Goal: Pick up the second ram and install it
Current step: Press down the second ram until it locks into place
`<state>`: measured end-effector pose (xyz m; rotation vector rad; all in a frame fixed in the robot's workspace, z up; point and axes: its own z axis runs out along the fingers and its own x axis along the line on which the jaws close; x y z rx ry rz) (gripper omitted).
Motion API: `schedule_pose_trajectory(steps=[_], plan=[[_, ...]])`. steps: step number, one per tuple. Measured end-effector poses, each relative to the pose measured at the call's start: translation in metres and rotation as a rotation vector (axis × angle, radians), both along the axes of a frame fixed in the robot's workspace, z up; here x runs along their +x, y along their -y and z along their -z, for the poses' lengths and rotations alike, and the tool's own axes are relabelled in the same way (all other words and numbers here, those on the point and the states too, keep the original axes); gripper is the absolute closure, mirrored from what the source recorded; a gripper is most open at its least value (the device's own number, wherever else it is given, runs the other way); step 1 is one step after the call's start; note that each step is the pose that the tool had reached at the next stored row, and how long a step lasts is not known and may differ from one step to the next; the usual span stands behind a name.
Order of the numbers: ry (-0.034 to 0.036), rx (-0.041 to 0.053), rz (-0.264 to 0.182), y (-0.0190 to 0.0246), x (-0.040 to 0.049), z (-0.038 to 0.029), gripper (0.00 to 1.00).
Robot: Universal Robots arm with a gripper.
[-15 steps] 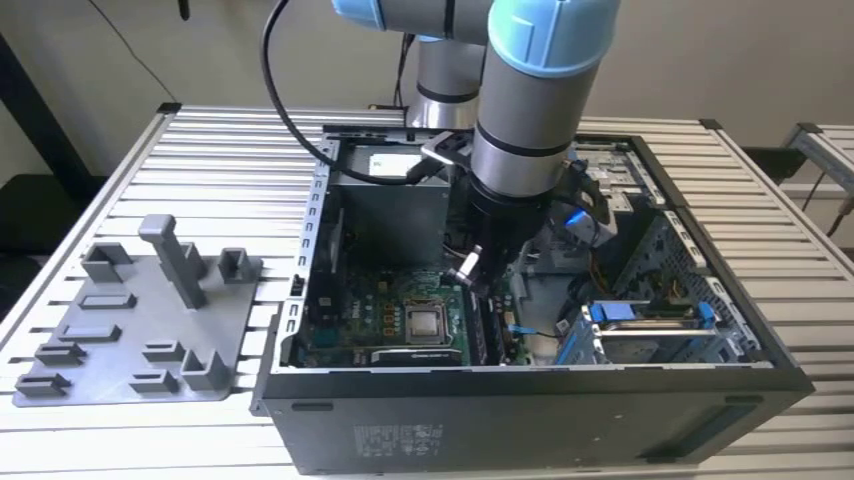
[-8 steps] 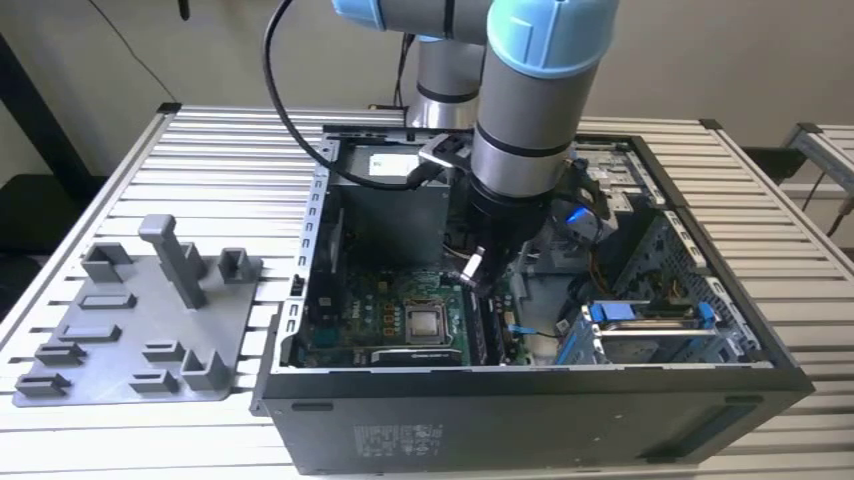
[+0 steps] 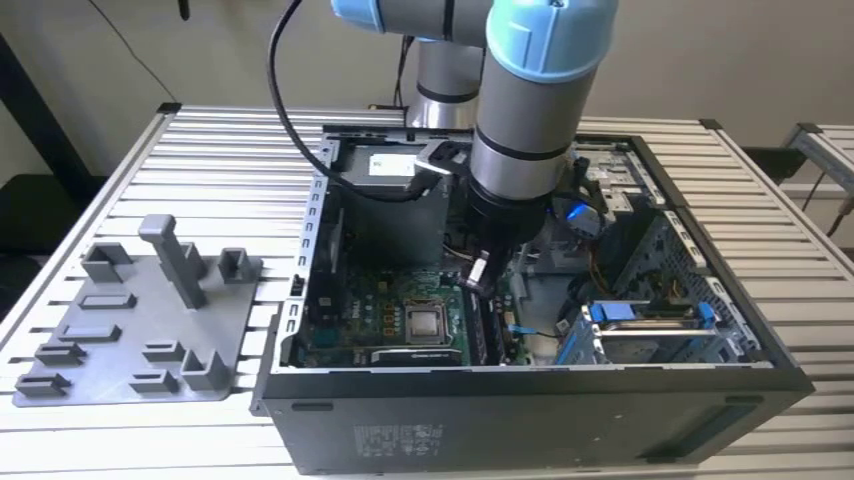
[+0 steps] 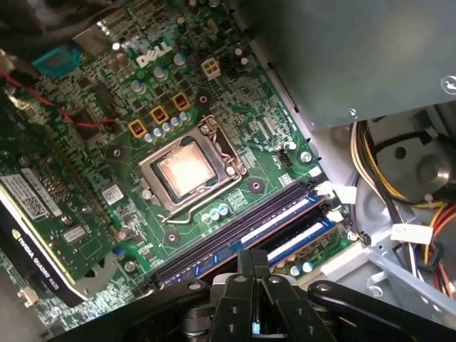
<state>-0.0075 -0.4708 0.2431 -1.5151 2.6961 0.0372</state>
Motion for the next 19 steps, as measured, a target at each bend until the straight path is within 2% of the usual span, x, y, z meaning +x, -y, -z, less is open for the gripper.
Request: schedule_pose_trajectory(steps=[19], plan=[[0.0,0.0,-0.346,0.0,0.0,0.0052,0.89]])
